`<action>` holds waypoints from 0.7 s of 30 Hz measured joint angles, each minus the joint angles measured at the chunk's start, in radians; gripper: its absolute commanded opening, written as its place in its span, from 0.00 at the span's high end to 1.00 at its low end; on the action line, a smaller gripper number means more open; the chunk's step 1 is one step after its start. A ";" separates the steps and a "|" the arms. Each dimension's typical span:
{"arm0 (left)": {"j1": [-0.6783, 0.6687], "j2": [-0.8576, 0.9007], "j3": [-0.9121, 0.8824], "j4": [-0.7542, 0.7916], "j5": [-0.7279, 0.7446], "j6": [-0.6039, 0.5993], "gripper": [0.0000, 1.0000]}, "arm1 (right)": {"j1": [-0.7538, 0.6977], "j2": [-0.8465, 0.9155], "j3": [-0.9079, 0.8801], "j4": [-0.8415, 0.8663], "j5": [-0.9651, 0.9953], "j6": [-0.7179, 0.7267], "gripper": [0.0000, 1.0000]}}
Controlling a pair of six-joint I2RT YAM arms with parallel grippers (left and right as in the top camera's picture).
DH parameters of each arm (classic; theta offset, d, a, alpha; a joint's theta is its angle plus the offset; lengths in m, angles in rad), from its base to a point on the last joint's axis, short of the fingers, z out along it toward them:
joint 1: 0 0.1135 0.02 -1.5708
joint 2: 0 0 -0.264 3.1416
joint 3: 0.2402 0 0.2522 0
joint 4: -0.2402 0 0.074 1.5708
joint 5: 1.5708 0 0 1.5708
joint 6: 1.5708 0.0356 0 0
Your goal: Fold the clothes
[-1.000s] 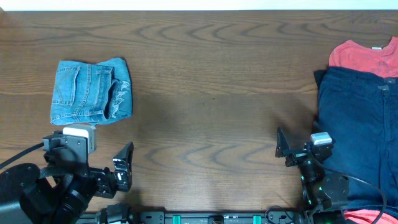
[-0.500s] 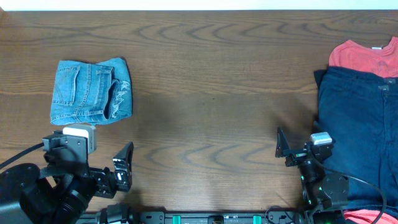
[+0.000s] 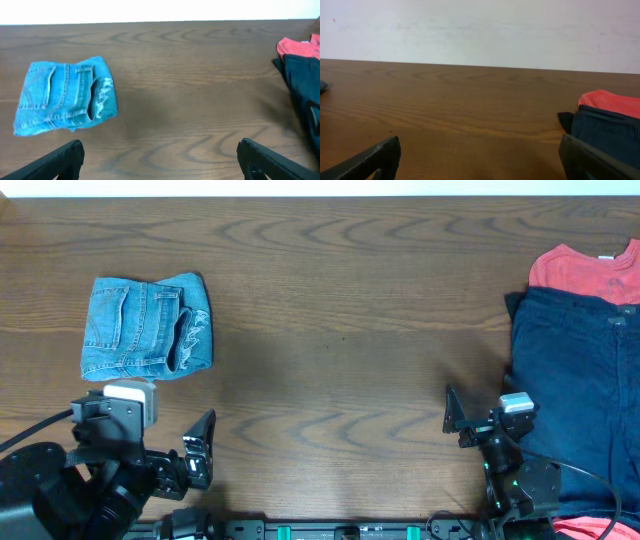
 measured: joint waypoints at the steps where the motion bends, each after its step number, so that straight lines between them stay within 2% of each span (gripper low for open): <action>1: -0.013 -0.001 -0.002 0.018 -0.006 0.003 0.02 | 0.000 0.000 0.000 0.000 0.000 0.000 0.01; 4: -0.061 -0.013 -0.034 0.120 -0.013 0.011 0.02 | 0.000 0.000 0.000 0.000 0.000 0.000 0.01; 8: -0.131 -0.050 -0.160 0.300 -0.014 0.007 0.02 | 0.000 0.000 0.000 0.000 0.000 0.000 0.01; 15: -0.174 -0.164 -0.521 0.679 -0.017 -0.036 0.02 | 0.000 0.000 0.000 -0.001 0.000 0.000 0.01; 21: -0.174 -0.314 -0.821 0.916 -0.022 -0.043 0.02 | 0.000 0.000 0.000 -0.001 0.000 0.000 0.01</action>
